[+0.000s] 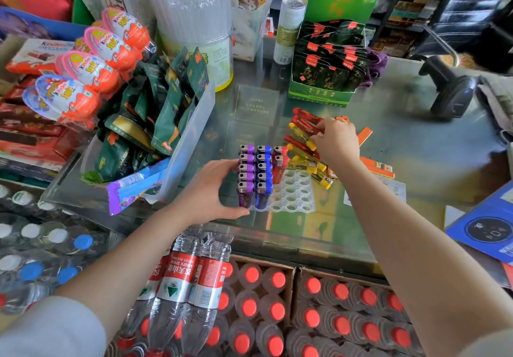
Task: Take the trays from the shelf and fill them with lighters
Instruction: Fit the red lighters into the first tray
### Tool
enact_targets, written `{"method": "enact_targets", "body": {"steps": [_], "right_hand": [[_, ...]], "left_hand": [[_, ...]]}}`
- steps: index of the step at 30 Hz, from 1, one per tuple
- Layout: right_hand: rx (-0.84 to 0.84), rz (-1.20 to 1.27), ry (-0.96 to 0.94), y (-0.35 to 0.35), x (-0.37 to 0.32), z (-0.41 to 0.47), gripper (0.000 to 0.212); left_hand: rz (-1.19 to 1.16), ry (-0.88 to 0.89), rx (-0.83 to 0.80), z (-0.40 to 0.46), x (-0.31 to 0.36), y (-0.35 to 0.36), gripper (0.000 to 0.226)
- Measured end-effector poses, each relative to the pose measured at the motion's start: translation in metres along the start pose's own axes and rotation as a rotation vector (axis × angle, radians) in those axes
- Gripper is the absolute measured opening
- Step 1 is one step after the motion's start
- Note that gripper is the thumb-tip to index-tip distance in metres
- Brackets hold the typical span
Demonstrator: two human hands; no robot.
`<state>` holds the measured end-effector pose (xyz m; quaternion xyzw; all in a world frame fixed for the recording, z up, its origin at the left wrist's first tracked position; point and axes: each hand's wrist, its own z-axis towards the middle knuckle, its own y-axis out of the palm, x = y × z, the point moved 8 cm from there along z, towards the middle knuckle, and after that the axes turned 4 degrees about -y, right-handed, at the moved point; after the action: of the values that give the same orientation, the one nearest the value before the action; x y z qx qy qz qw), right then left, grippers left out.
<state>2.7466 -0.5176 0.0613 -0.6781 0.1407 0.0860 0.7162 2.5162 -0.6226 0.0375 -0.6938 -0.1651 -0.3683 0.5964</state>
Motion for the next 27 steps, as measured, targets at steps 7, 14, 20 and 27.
{"method": "enact_targets", "body": {"steps": [7,14,20,27], "right_hand": [[0.169,0.408,-0.046,-0.037,-0.005,-0.035,0.013],[0.098,0.959,-0.167,-0.052,-0.018,-0.109,0.023],[-0.048,0.741,-0.256,-0.019,-0.033,-0.125,0.021],[-0.001,0.599,-0.378,-0.021,-0.048,-0.126,0.022]], "left_hand": [[-0.004,0.005,0.005,-0.002,0.000,0.001,0.080],[0.008,0.018,-0.002,-0.001,-0.007,0.005,0.077],[0.008,0.018,-0.014,0.004,-0.013,0.007,0.074],[-0.021,0.051,0.006,0.001,-0.002,0.002,0.063]]}}
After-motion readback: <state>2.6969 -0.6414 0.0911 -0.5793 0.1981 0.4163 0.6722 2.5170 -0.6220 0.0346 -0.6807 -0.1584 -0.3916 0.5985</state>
